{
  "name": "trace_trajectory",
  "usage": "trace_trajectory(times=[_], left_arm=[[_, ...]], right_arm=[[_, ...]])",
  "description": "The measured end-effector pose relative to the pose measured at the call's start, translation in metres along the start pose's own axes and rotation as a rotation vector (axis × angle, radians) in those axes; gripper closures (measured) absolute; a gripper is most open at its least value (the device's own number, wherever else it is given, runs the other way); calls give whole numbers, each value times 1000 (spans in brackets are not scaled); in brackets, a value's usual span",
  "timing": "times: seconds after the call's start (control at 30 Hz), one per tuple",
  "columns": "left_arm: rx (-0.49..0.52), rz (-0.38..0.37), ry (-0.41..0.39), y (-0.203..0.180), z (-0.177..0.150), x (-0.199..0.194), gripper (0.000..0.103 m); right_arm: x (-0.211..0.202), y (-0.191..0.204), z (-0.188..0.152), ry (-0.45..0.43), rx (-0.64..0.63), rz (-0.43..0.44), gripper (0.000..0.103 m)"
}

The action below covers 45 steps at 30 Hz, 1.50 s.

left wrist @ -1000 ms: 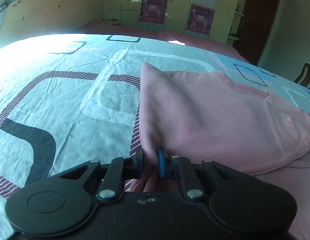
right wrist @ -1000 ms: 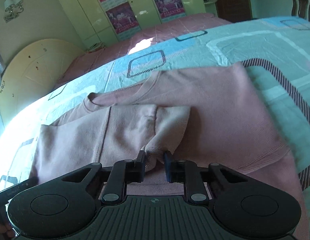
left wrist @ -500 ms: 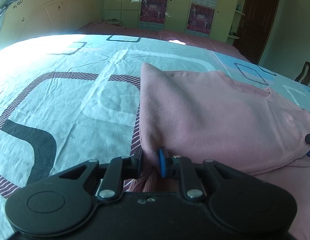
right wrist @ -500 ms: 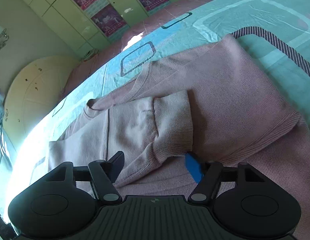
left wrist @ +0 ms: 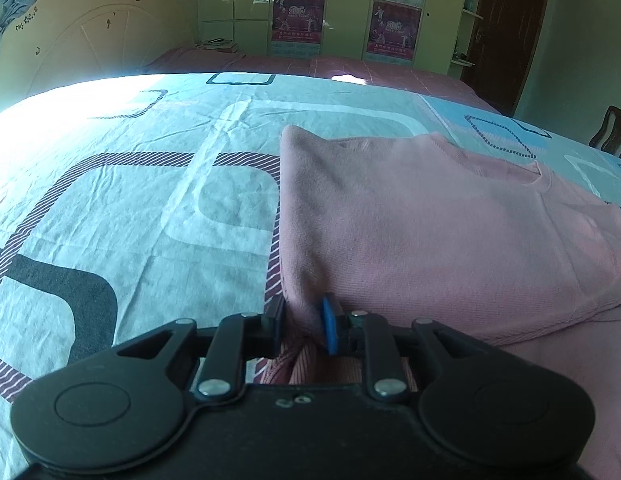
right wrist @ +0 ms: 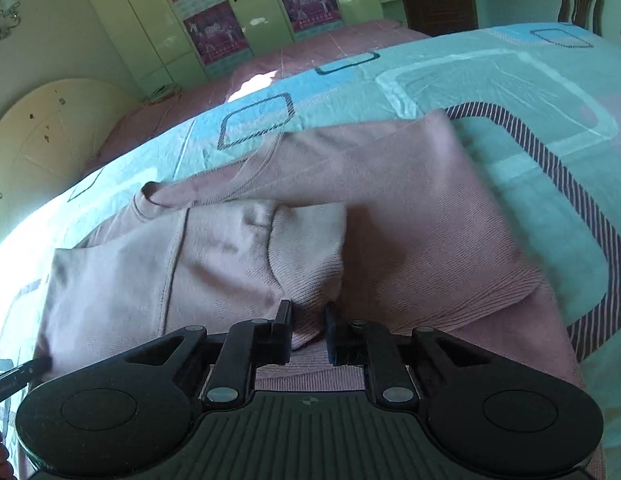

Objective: Fold small clothes

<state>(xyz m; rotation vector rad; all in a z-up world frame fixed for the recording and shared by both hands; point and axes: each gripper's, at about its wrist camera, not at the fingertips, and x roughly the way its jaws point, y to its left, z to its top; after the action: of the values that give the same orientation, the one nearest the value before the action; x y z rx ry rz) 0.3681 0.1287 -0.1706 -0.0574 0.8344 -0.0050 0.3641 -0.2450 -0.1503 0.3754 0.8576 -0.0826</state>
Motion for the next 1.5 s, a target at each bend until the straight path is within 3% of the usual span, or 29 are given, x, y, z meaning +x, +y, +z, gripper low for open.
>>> trace_trajectory(times=[0.1, 0.17, 0.23, 0.43, 0.57, 0.6, 0.63, 0.7, 0.8, 0.87, 0.93, 1.0, 1.23, 1.5], left_arm=[[-3, -5, 4, 3, 8, -3, 76], [-21, -9, -6, 7, 18, -3, 75], [-47, -13, -5, 10, 29, 3, 74], [-100, 1, -10, 12, 63, 37, 74], [-139, -5, 4, 17, 79, 64, 74], [-144, -13, 8, 17, 83, 71, 74], [-142, -18, 9, 17, 85, 76, 74], [-135, -14, 7, 15, 91, 86, 74], [-122, 31, -20, 15, 94, 93, 86], [-128, 51, -39, 19, 94, 96, 88], [-129, 56, -50, 19, 92, 97, 87], [-110, 70, -58, 16, 91, 97, 87], [-81, 96, -48, 12, 94, 89, 79], [-35, 88, -79, -2, 88, 59, 79]], right_arm=[[-6, -8, 12, -36, 11, -2, 87], [0, -10, 21, -29, 26, 11, 79], [11, -6, 28, -16, 18, 24, 46], [51, 0, 37, 26, 27, 15, 46], [65, 5, 41, 40, 16, 28, 46], [66, 6, 42, 44, 13, 44, 58], [69, 8, 42, 56, 11, 65, 77], [72, 13, 42, 71, -3, 82, 87], [65, 20, 43, 26, -57, 72, 94], [53, 23, 43, -58, -121, 13, 94], [66, 20, 42, -14, -159, -36, 94], [74, 16, 39, 17, -148, -35, 94], [47, 13, 45, -55, -126, -15, 93], [28, 26, 38, -72, -152, 20, 91]])
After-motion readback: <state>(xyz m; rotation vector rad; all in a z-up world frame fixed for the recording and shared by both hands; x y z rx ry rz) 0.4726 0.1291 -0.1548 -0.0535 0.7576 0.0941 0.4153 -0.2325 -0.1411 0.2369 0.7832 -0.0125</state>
